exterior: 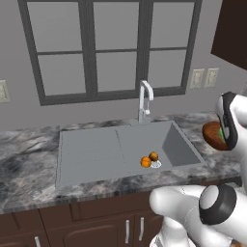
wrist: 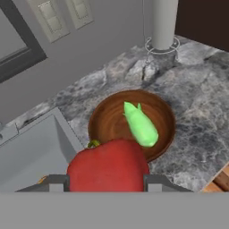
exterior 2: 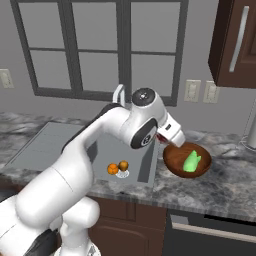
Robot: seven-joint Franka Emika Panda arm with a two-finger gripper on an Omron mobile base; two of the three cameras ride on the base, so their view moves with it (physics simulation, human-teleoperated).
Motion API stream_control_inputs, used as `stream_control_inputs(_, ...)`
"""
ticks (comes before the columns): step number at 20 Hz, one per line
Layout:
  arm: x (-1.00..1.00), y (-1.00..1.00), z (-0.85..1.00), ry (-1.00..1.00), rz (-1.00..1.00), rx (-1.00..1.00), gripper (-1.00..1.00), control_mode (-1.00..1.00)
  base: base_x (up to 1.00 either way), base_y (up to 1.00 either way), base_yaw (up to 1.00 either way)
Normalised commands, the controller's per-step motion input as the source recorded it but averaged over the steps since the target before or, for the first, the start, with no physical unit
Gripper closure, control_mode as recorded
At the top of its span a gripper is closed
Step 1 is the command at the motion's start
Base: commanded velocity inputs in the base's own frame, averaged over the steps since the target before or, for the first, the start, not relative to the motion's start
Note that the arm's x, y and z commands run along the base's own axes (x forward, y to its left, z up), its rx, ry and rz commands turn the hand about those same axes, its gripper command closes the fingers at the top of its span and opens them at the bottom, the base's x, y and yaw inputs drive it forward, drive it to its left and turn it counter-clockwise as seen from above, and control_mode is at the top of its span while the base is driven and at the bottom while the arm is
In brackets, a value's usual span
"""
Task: There is a mixed pile of frozen fruits and vegetables on the counter. Locate all the frozen vegetables and place the items in a bowl on the counter. Take all the frozen fruits and defrost them in a running sink.
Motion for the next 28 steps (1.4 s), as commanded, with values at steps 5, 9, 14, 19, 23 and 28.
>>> stream_control_inputs(5, 0.2, -0.32, -0.16, 0.0, 0.0, -0.03, 1.0, -1.0, 0.0, 0.0, 0.0)
stream_control_inputs(9, 0.17, -0.22, -0.28, 0.0, 0.0, -0.01, 1.0, -1.0, 0.0, 0.0, 0.0)
stream_control_inputs(14, 0.04, -0.1, -0.22, 0.0, 0.0, -0.04, 1.0, -1.0, 0.0, 0.0, 0.0)
stream_control_inputs(19, 0.03, 0.0, -0.04, 0.0, 0.0, -0.04, 1.0, -1.0, 0.0, 0.0, 0.0)
stream_control_inputs(23, 0.08, -0.07, -0.13, 0.0, 0.0, -0.01, 1.0, -1.0, 0.0, 0.0, 0.0)
stream_control_inputs(28, 0.12, -0.09, -0.22, 0.03, 0.0, 0.0, 1.0, -1.0, 0.0, 0.0, 0.0)
